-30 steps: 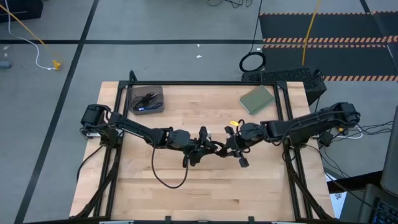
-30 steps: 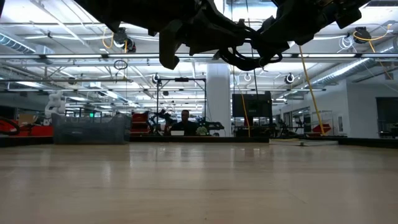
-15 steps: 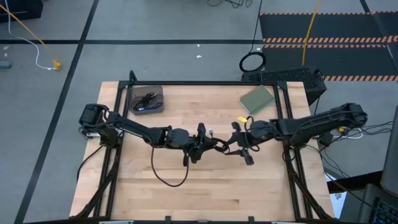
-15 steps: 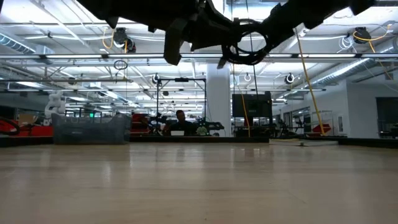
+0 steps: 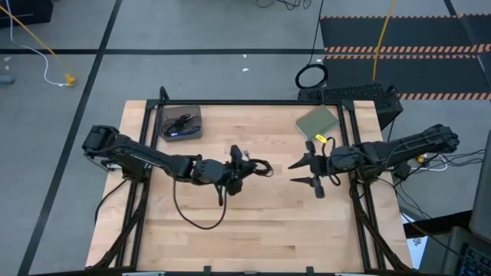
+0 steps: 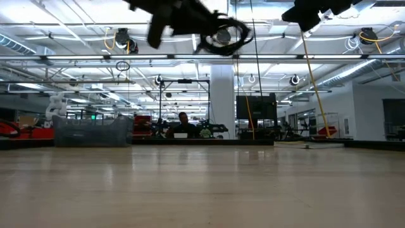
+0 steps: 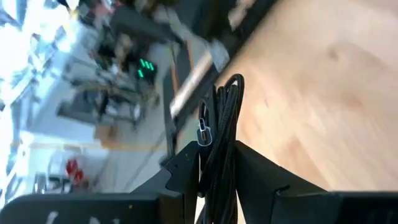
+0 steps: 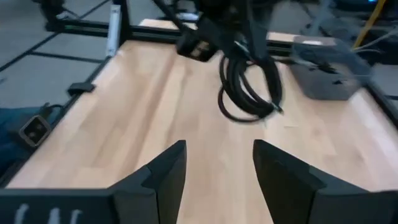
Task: Pick and place USB-C Cables
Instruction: Put the black charger cable into the black bin
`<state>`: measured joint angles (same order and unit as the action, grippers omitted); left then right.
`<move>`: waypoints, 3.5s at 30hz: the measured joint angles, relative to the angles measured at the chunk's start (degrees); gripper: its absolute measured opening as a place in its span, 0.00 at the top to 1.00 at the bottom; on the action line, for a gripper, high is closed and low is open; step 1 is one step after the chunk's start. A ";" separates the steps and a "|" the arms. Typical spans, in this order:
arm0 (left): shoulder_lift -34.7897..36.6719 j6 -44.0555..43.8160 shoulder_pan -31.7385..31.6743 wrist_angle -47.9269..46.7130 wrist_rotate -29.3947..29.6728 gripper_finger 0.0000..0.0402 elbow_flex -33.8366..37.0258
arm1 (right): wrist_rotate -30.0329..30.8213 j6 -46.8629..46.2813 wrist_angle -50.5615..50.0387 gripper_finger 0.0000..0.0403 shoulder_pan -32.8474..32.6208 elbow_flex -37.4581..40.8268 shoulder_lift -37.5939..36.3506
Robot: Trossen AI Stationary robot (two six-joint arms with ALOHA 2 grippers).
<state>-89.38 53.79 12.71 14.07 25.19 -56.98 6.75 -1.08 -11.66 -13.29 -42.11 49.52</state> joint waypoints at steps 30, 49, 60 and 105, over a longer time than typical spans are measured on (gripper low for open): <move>33.86 -18.95 15.06 -35.29 11.47 0.77 0.12 | 2.47 1.67 -2.57 0.55 -0.71 0.02 -2.09; 39.30 -27.52 15.98 -48.36 13.96 0.77 0.12 | 2.62 2.24 -4.08 0.82 -0.71 0.02 -11.04; 39.28 -33.01 15.17 -49.07 15.47 0.77 0.12 | 2.48 5.24 -4.13 0.95 -0.71 0.02 -11.55; 43.65 -31.18 -43.58 -36.14 -4.82 0.77 26.70 | 2.46 13.96 -1.35 0.99 -0.69 0.02 -11.55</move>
<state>-45.74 22.61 -30.86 -22.07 20.37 -30.28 9.21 12.88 -13.02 -13.98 -42.09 37.98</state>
